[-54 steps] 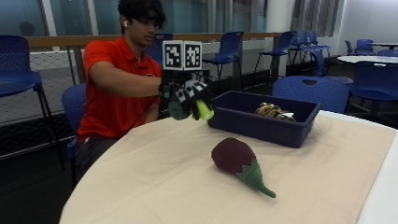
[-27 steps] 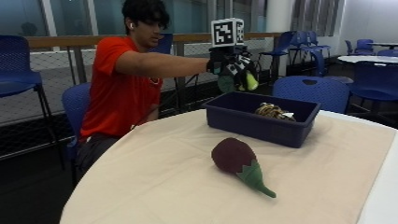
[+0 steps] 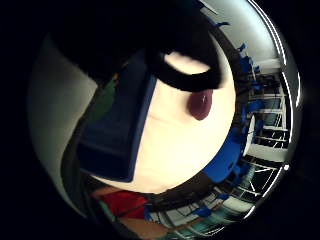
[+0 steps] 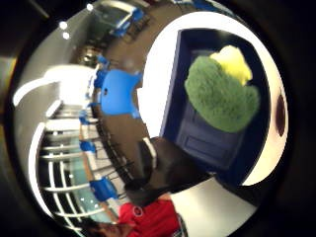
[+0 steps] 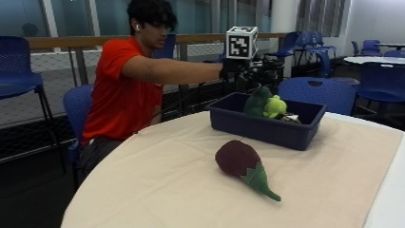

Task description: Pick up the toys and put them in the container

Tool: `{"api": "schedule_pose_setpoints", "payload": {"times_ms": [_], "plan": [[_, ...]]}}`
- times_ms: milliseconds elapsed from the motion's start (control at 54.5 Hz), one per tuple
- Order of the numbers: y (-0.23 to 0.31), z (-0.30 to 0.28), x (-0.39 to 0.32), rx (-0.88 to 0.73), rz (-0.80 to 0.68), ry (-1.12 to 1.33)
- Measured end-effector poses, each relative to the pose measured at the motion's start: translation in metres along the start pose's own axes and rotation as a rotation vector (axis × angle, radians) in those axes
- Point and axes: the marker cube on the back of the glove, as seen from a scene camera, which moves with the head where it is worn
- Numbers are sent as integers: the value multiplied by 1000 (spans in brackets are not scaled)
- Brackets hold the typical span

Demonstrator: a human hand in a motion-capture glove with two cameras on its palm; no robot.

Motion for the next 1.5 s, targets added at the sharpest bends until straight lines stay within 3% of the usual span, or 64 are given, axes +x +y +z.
{"api": "schedule_pose_setpoints", "payload": {"times_ms": [330, 642, 1009, 1230, 1505], "plan": [[26, -16, 152, 65, 248, 46], [7, 29, 250, -10, 395, 67], [-45, 86, 286, -90, 467, 16], [-45, 112, 278, -247, 440, -9], [-40, 116, 275, -169, 469, 85]]}}
